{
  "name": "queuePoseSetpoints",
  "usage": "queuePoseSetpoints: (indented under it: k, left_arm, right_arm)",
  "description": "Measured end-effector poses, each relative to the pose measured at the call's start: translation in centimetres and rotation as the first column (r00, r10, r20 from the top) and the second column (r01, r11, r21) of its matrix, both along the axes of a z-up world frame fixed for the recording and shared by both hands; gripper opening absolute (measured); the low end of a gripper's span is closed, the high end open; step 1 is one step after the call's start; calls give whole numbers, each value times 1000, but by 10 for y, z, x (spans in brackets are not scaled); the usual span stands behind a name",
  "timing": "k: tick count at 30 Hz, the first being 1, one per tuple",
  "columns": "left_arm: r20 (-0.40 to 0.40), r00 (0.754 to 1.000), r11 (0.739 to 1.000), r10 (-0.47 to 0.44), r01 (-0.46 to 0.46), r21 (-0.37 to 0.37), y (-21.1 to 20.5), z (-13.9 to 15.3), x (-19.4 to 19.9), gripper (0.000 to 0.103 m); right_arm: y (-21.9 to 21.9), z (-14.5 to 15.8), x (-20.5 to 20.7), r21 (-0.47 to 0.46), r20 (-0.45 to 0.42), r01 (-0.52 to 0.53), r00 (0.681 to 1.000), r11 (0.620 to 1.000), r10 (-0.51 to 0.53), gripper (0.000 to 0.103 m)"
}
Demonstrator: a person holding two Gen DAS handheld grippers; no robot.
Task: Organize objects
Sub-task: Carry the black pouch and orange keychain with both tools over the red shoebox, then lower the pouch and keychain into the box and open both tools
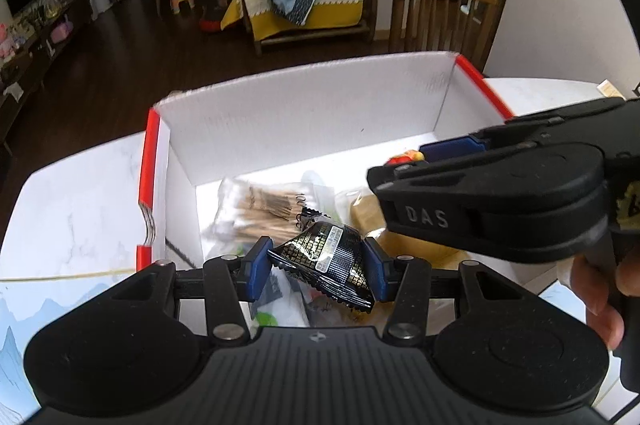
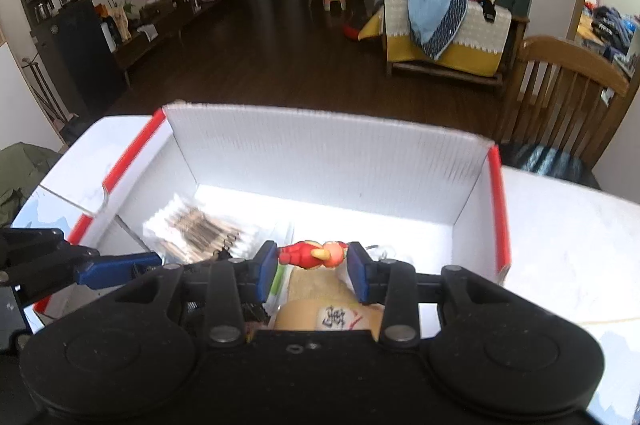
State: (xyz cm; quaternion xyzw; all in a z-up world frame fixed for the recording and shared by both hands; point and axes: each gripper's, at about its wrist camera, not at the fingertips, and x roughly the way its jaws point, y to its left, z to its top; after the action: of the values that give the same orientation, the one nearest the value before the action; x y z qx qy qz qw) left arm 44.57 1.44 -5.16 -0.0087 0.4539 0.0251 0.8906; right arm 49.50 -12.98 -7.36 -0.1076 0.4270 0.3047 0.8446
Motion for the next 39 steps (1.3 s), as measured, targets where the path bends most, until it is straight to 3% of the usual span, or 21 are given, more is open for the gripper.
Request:
queuePoseSetpoints:
  k: [13,15,17,19,33,35,39]
  left_arm:
    - [-67,998,1000,13,-15,-25,5,-18,4,48]
    - [-72,997,1000,9,-10,-20,4,-20,2,49]
    - [-76,997,1000,5,-7,-28,4,-21,1,57]
    - [-68,998,999,2,-5,-46,5,-21,-1,63]
    - [7,1000,999,14,-14,-53,2,3,-20,63]
    - [23,1000,998,19,-17,-57,2,10,-23,63]
    - [57,998,998,26,-23,-50,2,24,-32,63]
  right_arm:
    - [4,-12,-2,-25,-40,4,999,1000,-5,39]
    - [5,-12,-2,-26,-43,2,999,1000,-3,42]
    - [5,-11,-2,-16,-54,-3,999,1000,2,52]
    - [4,-9,-3,-10,-52,-1,999,1000,0,56]
    - [-9,25,-20,51,-18,-13,1000,999,14,65]
    - [-11,34,-25,64,-6,-16,1000,998,17,71]
    - [-20,50,-34,99,8,-16,1000,995,15,74]
